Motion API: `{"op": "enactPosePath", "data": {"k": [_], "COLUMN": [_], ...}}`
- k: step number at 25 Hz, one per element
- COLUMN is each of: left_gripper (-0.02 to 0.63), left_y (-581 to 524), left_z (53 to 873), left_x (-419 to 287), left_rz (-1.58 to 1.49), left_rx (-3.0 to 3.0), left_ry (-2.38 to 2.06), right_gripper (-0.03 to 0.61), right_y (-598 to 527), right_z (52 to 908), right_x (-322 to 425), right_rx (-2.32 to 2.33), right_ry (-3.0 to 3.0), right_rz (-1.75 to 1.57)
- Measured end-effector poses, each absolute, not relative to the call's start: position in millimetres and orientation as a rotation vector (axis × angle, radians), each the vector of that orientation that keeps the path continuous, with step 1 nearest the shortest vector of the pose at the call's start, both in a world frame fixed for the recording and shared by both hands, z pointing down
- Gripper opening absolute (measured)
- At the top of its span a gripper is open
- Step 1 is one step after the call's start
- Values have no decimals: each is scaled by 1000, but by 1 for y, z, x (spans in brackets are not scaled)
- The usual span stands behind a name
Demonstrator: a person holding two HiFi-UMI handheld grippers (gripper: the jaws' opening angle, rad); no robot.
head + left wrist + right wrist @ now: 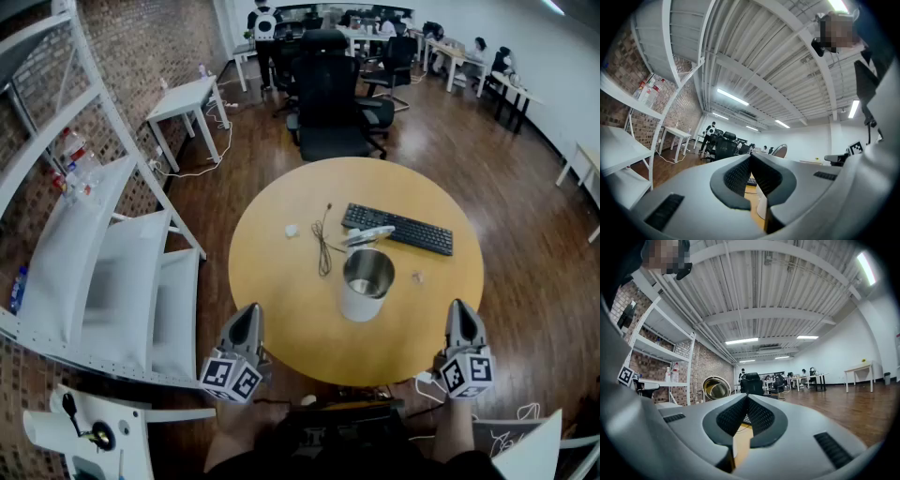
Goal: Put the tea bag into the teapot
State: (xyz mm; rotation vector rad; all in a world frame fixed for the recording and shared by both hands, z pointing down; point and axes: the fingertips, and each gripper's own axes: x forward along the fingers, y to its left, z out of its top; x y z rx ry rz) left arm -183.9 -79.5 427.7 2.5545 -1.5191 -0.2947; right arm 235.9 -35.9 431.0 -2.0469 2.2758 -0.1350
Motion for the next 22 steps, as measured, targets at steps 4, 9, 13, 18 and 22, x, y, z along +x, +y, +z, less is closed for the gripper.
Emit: {"op": "enactPosePath", "data": {"k": [4,9,13,18,22], "left_gripper": [-6,-6,-6,-6,-6], "left_y": [-81,-84,-91,-104,-112], "left_z": [428,430,428,428,425], "left_x": [-197,-212,-210,-198,-182], "left_rz": [-290,-281,-304,-311,-330], "left_rx": [2587,2612,2606,2581,2563], "left_ry": [-1463,-1440,-1442,-1471,-1492], "right_gripper": [5,5,5,5,5], "right_y": [-36,-22,-23,-41,-58], "right_z": [415,417,426,426,430], "right_x": [222,218,219,223,235], "right_rx": [-2104,-2148,-2156,-2124,-2097], "right_ry": [2201,2181,2185,2260,2328], "right_rz": [-91,-101,-131,-95,-83]}}
